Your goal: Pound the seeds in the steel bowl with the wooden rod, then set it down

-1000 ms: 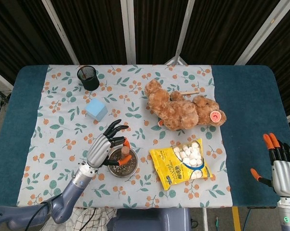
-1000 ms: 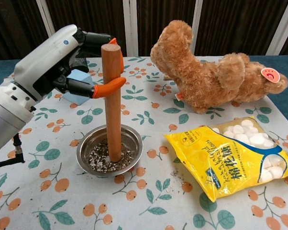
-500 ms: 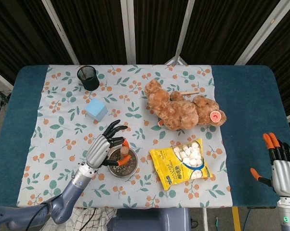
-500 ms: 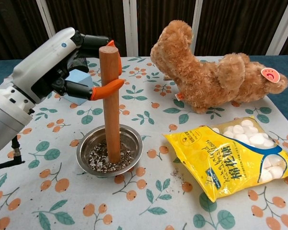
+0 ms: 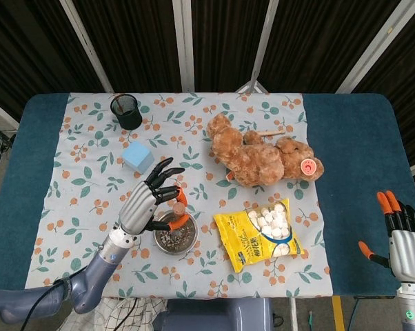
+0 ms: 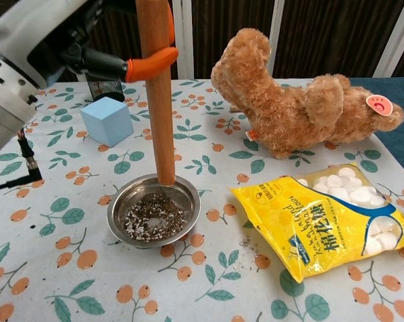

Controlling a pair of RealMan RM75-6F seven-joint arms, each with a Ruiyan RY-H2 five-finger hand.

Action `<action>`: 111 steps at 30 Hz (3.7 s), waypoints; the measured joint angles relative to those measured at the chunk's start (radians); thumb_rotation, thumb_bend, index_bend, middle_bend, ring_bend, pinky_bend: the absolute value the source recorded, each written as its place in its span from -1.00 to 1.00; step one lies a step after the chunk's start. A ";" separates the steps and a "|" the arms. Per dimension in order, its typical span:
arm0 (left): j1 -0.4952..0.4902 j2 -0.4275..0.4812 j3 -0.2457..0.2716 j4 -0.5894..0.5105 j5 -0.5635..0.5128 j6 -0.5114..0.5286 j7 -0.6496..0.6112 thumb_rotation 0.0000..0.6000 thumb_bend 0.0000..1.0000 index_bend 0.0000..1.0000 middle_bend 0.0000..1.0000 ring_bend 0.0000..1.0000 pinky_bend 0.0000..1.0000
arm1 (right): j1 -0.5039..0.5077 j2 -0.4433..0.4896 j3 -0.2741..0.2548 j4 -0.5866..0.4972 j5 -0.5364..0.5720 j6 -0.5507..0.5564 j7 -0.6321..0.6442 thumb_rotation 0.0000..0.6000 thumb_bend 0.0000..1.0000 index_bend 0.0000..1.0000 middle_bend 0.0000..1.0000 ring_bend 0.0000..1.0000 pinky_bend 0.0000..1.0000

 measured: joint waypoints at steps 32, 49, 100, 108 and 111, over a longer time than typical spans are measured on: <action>0.060 0.276 0.176 0.492 0.048 -0.090 0.076 1.00 0.83 0.20 0.26 -0.65 -0.90 | -0.011 -0.010 -0.007 0.009 -0.001 0.007 0.006 1.00 -0.54 -1.00 -1.00 -1.00 -1.00; 0.090 0.172 0.220 0.627 0.026 -0.114 0.044 1.00 0.47 -0.10 -0.03 -0.67 -0.90 | -0.016 -0.018 -0.010 0.019 -0.003 0.012 0.011 1.00 -0.54 -1.00 -1.00 -1.00 -1.00; 0.186 0.377 0.122 -0.003 -0.192 -0.069 0.255 1.00 -0.45 -0.83 -0.95 -1.00 -1.00 | -0.014 -0.017 -0.009 0.016 -0.008 0.011 -0.001 1.00 -0.54 -1.00 -1.00 -1.00 -1.00; 0.406 0.542 0.197 -0.253 -0.306 0.053 0.326 1.00 -0.57 -0.87 -1.00 -1.00 -1.00 | -0.007 -0.016 -0.002 0.008 -0.008 0.008 -0.025 1.00 -0.54 -1.00 -1.00 -1.00 -1.00; 0.454 0.550 0.226 -0.246 -0.304 0.099 0.322 1.00 -0.59 -0.96 -1.00 -1.00 -1.00 | 0.001 -0.012 0.004 -0.002 -0.004 0.001 -0.038 1.00 -0.54 -1.00 -1.00 -1.00 -1.00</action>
